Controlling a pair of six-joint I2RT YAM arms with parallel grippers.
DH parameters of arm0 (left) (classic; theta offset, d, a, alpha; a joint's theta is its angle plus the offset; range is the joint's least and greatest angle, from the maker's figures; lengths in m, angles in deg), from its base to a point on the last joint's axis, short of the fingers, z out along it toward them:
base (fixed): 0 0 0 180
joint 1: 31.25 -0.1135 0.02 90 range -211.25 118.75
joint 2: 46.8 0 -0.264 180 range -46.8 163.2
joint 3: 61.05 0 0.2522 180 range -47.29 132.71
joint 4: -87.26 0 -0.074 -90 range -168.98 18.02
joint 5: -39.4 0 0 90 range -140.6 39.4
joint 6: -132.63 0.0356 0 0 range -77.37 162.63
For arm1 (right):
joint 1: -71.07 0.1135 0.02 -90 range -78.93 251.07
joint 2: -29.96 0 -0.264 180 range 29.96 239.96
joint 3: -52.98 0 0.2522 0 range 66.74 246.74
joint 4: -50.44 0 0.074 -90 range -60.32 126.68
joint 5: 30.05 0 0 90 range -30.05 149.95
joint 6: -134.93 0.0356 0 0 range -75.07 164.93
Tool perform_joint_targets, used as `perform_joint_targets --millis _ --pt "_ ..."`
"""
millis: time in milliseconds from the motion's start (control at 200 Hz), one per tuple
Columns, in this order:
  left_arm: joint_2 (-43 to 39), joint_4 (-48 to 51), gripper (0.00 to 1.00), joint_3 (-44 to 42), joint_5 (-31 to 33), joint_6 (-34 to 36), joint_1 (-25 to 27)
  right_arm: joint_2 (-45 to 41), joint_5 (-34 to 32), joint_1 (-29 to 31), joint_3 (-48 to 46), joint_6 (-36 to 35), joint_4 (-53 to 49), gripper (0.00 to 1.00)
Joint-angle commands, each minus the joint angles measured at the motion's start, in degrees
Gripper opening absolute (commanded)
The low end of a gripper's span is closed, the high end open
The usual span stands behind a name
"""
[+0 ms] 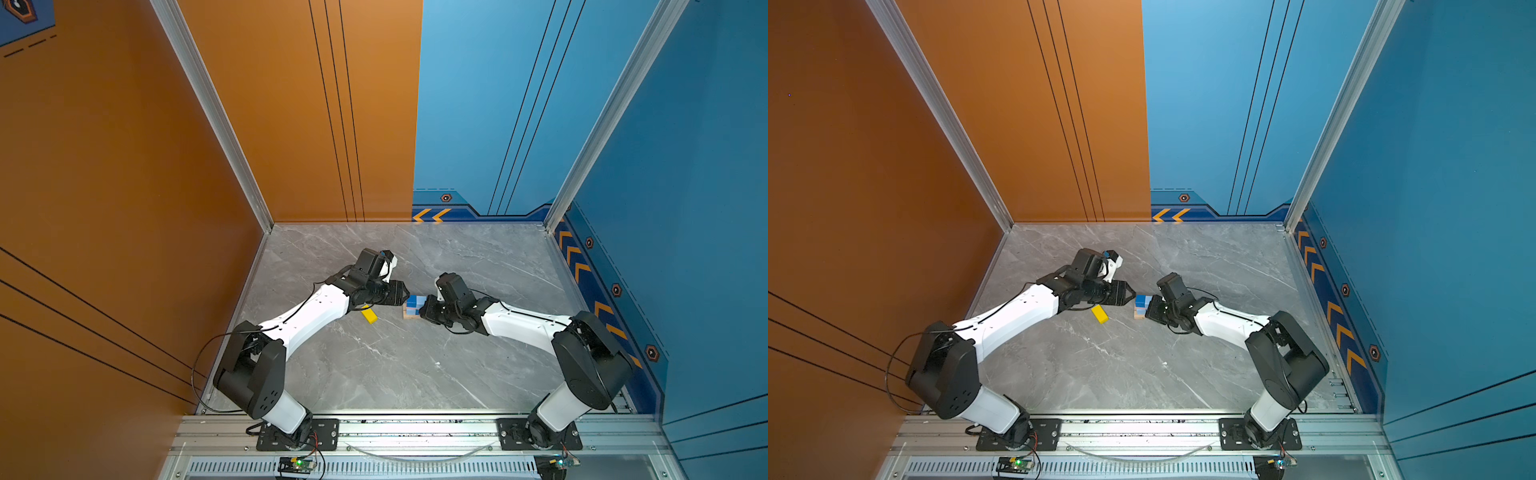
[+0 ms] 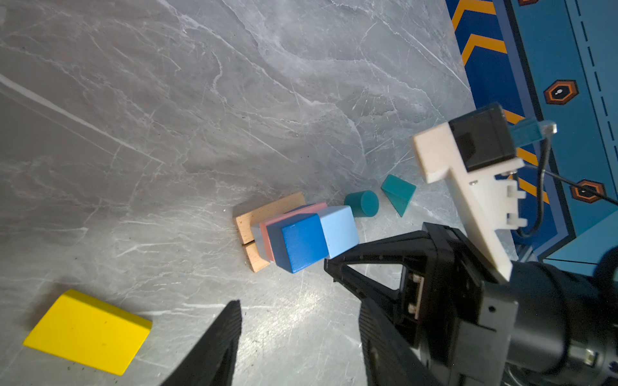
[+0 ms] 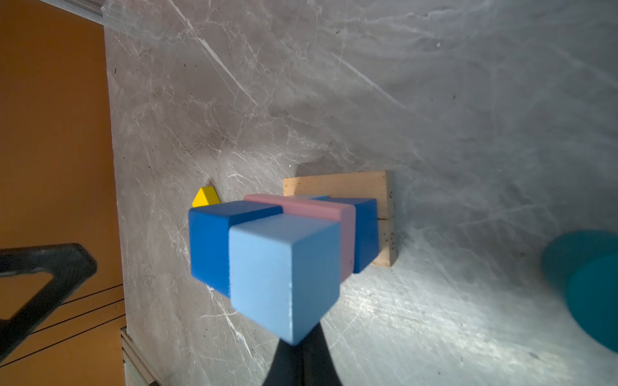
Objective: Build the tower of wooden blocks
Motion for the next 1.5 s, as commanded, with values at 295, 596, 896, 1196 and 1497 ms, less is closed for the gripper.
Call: perform_joint_targets --millis 295,596,896,1196,1497 --pt "-0.1 0.1 0.58 -0.8 -0.6 -0.1 -0.4 1.1 -0.3 -0.4 1.6 1.1 1.0 0.00" --pt "0.1 0.0 0.58 -0.7 -0.7 -0.2 -0.5 1.7 0.0 -0.4 2.2 1.2 1.0 0.00" --pt "0.1 0.0 0.59 -0.8 -0.8 -0.1 -0.4 0.1 0.2 0.0 2.0 1.0 -0.5 0.00" --pt "-0.3 -0.4 0.58 -1.5 -0.7 -0.2 -0.5 -7.4 -2.3 2.1 0.1 -0.1 -7.2 0.00" --pt "-0.3 -1.7 0.48 -3.3 -1.5 -1.4 -1.6 -17.0 -6.1 2.1 -2.6 -1.4 -13.6 0.00"
